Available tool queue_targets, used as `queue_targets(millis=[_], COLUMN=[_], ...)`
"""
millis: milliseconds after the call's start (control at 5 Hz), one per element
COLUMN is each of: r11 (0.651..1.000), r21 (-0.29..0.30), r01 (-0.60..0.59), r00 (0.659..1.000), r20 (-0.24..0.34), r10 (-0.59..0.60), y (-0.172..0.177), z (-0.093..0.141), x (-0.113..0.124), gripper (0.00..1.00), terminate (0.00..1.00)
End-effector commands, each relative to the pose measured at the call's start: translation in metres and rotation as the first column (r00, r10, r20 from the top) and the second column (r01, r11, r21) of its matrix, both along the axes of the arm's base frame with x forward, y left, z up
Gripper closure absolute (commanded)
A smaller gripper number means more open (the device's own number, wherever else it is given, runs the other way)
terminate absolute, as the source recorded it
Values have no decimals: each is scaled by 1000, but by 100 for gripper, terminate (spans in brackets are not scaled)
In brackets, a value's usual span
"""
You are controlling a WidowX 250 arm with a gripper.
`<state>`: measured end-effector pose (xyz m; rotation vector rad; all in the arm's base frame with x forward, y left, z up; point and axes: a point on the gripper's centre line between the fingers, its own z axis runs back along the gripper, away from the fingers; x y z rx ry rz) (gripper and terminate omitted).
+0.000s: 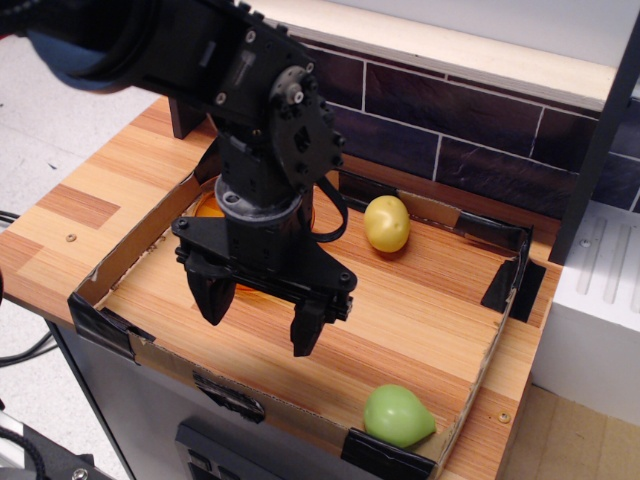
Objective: Take carrot out of pot
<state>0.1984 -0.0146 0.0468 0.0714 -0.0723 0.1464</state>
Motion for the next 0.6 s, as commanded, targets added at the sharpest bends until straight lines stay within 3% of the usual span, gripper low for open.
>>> queue_targets(millis=[0, 200, 400], r11=[1000, 994, 974], r21=[0, -43, -81], r01=[0, -98, -211], r00=[1000, 993, 972], r20=[0, 67, 88], r10=[0, 101, 218], y=[0, 20, 47], z=[0, 21, 39], x=[0, 14, 31], gripper=[0, 0, 0], terminate=[0, 0, 0])
